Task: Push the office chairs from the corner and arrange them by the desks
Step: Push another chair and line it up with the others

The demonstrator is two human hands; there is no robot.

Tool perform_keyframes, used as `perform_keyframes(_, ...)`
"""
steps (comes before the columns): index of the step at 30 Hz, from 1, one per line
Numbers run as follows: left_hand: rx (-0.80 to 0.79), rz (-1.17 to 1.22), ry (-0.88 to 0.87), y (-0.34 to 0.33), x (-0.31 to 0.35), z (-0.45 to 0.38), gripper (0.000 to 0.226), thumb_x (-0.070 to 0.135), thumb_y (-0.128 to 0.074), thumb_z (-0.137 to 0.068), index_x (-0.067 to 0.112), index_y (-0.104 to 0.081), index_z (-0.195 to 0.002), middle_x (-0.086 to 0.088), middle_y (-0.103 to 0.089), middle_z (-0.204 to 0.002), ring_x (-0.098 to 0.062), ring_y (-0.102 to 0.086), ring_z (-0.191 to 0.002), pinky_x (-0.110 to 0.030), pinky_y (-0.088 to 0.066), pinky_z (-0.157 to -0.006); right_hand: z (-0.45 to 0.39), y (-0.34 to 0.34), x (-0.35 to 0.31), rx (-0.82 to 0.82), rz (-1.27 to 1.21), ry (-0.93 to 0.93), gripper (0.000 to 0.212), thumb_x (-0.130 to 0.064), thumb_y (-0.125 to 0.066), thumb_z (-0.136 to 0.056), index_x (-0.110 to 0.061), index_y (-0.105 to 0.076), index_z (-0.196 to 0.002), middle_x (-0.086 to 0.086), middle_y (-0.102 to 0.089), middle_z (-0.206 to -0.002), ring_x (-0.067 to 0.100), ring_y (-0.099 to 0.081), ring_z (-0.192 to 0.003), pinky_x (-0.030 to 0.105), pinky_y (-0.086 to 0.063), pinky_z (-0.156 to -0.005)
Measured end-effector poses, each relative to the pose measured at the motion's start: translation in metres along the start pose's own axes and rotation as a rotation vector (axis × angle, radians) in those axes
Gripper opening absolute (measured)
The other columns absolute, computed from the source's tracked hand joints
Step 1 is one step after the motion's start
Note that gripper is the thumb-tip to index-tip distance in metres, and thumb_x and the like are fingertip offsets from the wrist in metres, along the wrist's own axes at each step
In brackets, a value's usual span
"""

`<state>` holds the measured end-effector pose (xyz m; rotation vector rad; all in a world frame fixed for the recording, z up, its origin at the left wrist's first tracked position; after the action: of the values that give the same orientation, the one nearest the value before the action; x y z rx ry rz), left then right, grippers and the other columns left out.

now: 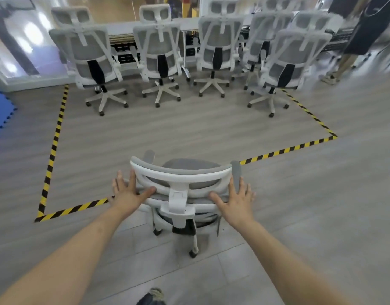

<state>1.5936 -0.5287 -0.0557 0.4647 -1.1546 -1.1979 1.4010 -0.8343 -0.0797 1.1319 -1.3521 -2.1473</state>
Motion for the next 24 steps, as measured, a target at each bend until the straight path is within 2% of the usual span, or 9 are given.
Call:
perform_keyframes(3,-0.018,-0.017,-0.01,-0.002,0.037,-0.033,0.118,0.098,-0.045,-0.07,0.049,0.011,-0.161,0.009,0.037,-0.164,-0.024,0.025,-0.156,-0.069,-0.005,-0.121,-0.039,0.018,0.011,0.014,-0.009,-0.018,0.116,-0.103,-0.017,-0.074,-0.035,-0.002,-0.166,0.007,0.014,-0.173,0.036,0.014,-0.157,0.059,0.005,-0.124)
perform_keyframes(10,0.021,0.028,-0.069,0.004,0.123,-0.151,0.116,0.095,-0.05,-0.069,0.052,0.008,-0.159,0.009,0.03,-0.167,-0.021,0.023,-0.156,-0.068,-0.003,-0.121,-0.163,0.056,0.022,0.068,-0.039,-0.045,0.117,-0.105,-0.015,-0.072,-0.036,-0.002,-0.166,0.006,0.011,-0.173,0.035,0.008,-0.158,0.06,0.003,-0.125)
perform_keyframes(12,0.039,0.035,-0.086,0.009,0.151,-0.184,0.118,0.098,-0.047,-0.065,0.051,0.007,-0.16,0.007,0.029,-0.168,-0.022,0.022,-0.156,-0.067,-0.005,-0.122,-0.202,0.067,0.022,0.076,-0.024,-0.044,0.119,-0.106,-0.013,-0.071,-0.035,-0.002,-0.166,0.006,0.011,-0.173,0.035,0.007,-0.158,0.06,0.002,-0.125)
perform_keyframes(14,0.029,0.044,-0.099,0.012,0.182,-0.234,0.129,0.108,-0.037,-0.053,0.051,0.008,-0.16,0.006,0.03,-0.168,-0.025,0.023,-0.156,-0.066,-0.005,-0.123,-0.255,0.079,0.027,0.069,-0.027,-0.063,0.12,-0.106,-0.013,-0.07,-0.035,-0.002,-0.166,0.007,0.011,-0.173,0.035,0.008,-0.158,0.06,0.002,-0.125)
perform_keyframes(17,-0.012,0.015,-0.102,0.017,0.23,-0.303,0.144,0.116,-0.022,-0.037,0.047,0.01,-0.161,0.005,0.032,-0.167,-0.027,0.025,-0.156,-0.066,-0.004,-0.122,-0.33,0.106,0.034,0.028,-0.02,-0.088,0.119,-0.105,-0.019,-0.072,-0.034,0.004,-0.166,0.01,0.016,-0.172,0.035,0.017,-0.157,0.056,0.006,-0.125)
perform_keyframes(18,-0.035,0.005,-0.098,0.019,0.248,-0.323,0.143,0.115,-0.022,-0.04,0.046,0.011,-0.161,0.005,0.031,-0.167,-0.027,0.025,-0.156,-0.067,-0.004,-0.122,-0.354,0.115,0.034,0.008,-0.007,-0.103,0.117,-0.103,-0.02,-0.074,-0.034,0.007,-0.165,0.011,0.019,-0.171,0.036,0.021,-0.156,0.055,0.006,-0.126)
perform_keyframes(22,-0.092,0.015,-0.116,0.021,0.322,-0.402,0.116,0.097,-0.042,-0.072,0.045,0.013,-0.161,0.002,0.033,-0.167,-0.029,0.027,-0.155,-0.069,-0.002,-0.121,-0.451,0.146,0.033,-0.008,-0.035,-0.17,0.104,-0.095,-0.017,-0.083,-0.036,0.016,-0.163,0.014,0.022,-0.17,0.039,0.026,-0.154,0.054,0.007,-0.127)
perform_keyframes(24,-0.1,0.018,-0.12,0.023,0.359,-0.441,0.113,0.094,-0.044,-0.076,0.047,0.017,-0.159,0.002,0.035,-0.166,-0.03,0.028,-0.154,-0.069,-0.004,-0.121,-0.501,0.164,0.038,-0.02,-0.059,-0.179,0.105,-0.095,-0.017,-0.081,-0.037,0.016,-0.162,0.015,0.021,-0.17,0.038,0.025,-0.154,0.055,0.008,-0.126)
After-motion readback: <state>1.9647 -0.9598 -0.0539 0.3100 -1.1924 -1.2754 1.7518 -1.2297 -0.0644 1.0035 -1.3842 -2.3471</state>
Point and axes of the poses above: each hand's wrist, its own z-axis away from the middle knuckle, its own y-axis out of the back of the hand, x = y × z, the point moved 2 cm from there along -z, towards the middle knuckle
